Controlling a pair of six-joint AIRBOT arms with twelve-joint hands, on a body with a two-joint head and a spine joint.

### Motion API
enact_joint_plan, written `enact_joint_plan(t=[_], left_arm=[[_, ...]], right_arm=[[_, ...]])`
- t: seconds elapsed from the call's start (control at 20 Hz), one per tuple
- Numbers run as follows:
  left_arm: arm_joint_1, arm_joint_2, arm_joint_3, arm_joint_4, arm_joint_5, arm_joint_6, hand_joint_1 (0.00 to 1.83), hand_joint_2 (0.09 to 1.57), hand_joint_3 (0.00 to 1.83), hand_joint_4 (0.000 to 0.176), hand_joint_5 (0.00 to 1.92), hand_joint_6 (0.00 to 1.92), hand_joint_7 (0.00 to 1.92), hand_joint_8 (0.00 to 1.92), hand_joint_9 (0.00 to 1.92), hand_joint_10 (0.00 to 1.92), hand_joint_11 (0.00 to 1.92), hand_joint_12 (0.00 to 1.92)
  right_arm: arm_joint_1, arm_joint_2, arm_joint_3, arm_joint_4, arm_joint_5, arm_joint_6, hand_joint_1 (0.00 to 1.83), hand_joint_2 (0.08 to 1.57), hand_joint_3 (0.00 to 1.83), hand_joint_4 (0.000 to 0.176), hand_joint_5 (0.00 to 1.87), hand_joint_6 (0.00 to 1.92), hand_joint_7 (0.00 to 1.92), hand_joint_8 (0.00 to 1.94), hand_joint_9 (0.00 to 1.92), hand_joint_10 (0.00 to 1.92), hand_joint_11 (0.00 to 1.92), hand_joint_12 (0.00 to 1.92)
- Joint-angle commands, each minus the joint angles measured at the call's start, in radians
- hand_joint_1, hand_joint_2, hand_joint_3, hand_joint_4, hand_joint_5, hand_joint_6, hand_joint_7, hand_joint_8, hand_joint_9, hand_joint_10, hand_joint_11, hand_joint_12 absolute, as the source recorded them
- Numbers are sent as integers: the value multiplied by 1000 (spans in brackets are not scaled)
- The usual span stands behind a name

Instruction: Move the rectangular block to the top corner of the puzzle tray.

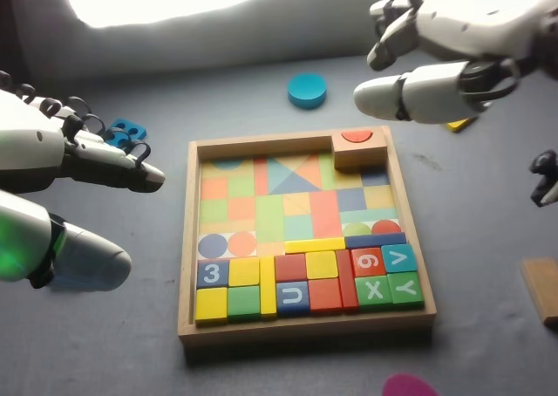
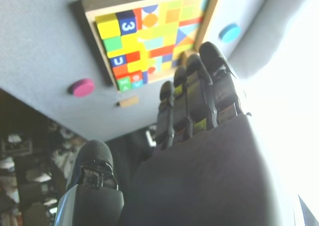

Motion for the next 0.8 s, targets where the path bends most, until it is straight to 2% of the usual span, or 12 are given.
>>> enact_joint_plan(t=[0.0,0.1,0.15,0.2,0.3,0.35,0.4,0.45,0.5,0.55,0.6,0.75], left_arm=[[-15,1,5,10,82,5,15,1218,1,12,280,12,338,10,364,20,15,981],[-13,1,5,10,82,8,24,1224,3,12,356,18,451,21,501,39,116,1068],[-12,1,6,10,82,8,19,1234,2,5,386,13,502,12,553,36,153,1107],[-12,1,8,10,82,11,17,1245,2,0,448,19,584,19,632,49,182,1189],[-15,1,11,10,82,13,57,1251,0,0,688,26,852,61,830,183,285,1366],[-26,1,10,10,82,18,32,1264,0,0,768,8,923,76,801,389,299,1409],[-30,1,8,10,80,23,40,1266,0,0,919,32,1046,161,788,746,371,1506],[-31,1,7,10,73,28,64,1271,0,0,1024,90,1054,443,772,1048,445,1570],[-31,2,7,10,70,29,87,1268,0,0,992,287,989,741,768,1219,488,1597],[-32,3,7,10,70,29,90,1269,0,0,839,720,945,1038,813,1362,556,1642],[-33,3,8,10,70,29,87,1262,0,0,750,993,918,1283,831,1518,584,1731],[-36,3,7,10,70,29,27,1269,2,0,728,1221,922,1426,885,1648,650,1821]], right_arm=[[19,17,-18,-27,57,-6,9,1197,0,0,634,84,359,8,158,37,0,306],[47,102,-100,-27,52,-15,41,1192,0,0,682,100,514,38,350,110,0,987],[55,124,-119,-27,45,-19,36,1195,0,0,691,104,570,48,416,144,0,1215],[58,140,-132,-27,39,-20,63,1190,0,0,734,133,705,53,498,304,0,1453],[58,153,-148,-28,33,-31,113,1193,0,0,810,330,912,227,586,1010,137,1771],[56,154,-153,-28,33,-45,153,1187,0,0,796,575,905,521,620,1240,236,1859],[55,154,-155,-28,32,-46,199,1174,0,0,849,792,918,879,662,1425,334,1909],[56,154,-156,-28,31,-46,227,1169,0,0,873,1024,941,1163,729,1645,447,1919],[58,154,-157,-28,31,-46,227,1171,0,0,869,1132,949,1285,755,1740,479,1921],[59,154,-157,-28,31,-46,215,1177,1,0,841,1199,928,1357,737,1792,472,1921],[59,154,-157,-28,30,-47,247,1171,0,0,839,1274,914,1451,725,1845,484,1921],[57,153,-157,-41,28,-52,192,1186,4,0,811,1402,891,1528,714,1919,464,1921]])
